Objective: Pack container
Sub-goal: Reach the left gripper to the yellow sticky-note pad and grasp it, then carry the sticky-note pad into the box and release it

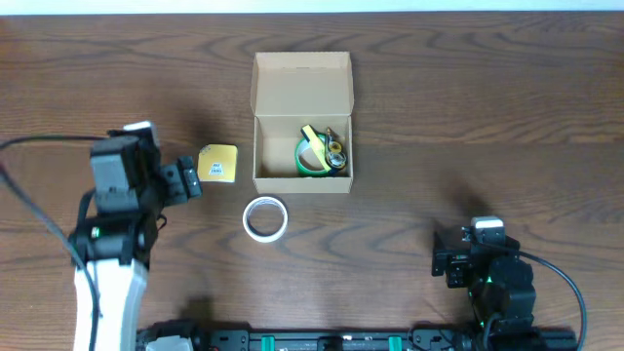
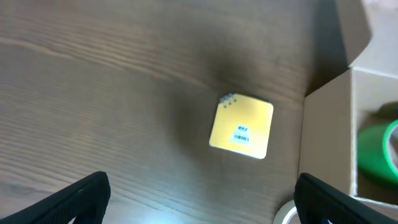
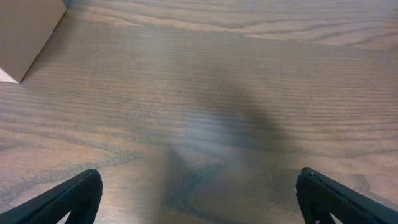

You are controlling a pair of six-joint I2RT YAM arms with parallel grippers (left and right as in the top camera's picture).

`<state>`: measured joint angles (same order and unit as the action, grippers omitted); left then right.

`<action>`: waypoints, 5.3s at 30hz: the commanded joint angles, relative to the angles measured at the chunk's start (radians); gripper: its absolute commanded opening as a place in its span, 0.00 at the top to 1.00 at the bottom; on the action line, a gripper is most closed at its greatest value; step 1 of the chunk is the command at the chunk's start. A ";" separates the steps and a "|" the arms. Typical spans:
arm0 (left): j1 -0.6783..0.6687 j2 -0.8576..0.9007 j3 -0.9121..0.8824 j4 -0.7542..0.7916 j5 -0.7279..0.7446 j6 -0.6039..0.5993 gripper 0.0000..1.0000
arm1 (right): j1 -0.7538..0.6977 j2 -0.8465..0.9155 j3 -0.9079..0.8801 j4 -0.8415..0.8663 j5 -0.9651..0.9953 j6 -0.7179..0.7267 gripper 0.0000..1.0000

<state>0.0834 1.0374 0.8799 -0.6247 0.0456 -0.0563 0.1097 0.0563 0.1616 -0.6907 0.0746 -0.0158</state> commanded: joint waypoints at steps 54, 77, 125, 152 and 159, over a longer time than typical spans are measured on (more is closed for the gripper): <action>-0.097 0.872 0.402 -0.137 0.129 0.109 0.04 | -0.002 -0.006 -0.002 -0.001 -0.004 -0.016 0.01; -0.111 0.946 0.402 -0.103 0.081 0.102 0.04 | -0.002 -0.006 -0.002 -0.001 -0.004 -0.016 0.01; -0.459 0.602 0.670 -0.188 0.051 0.074 0.34 | -0.002 -0.005 -0.002 -0.001 -0.004 -0.016 0.01; -0.521 0.848 0.533 -0.167 0.078 -0.214 0.19 | -0.002 -0.006 -0.002 -0.001 -0.004 -0.016 0.01; -0.521 0.848 0.533 -0.159 0.077 -0.214 0.02 | -0.002 -0.006 -0.002 -0.001 -0.004 -0.016 0.01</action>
<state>-0.4412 1.8778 1.4139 -0.7879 0.1242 -0.2661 0.1097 0.0563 0.1616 -0.6907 0.0742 -0.0158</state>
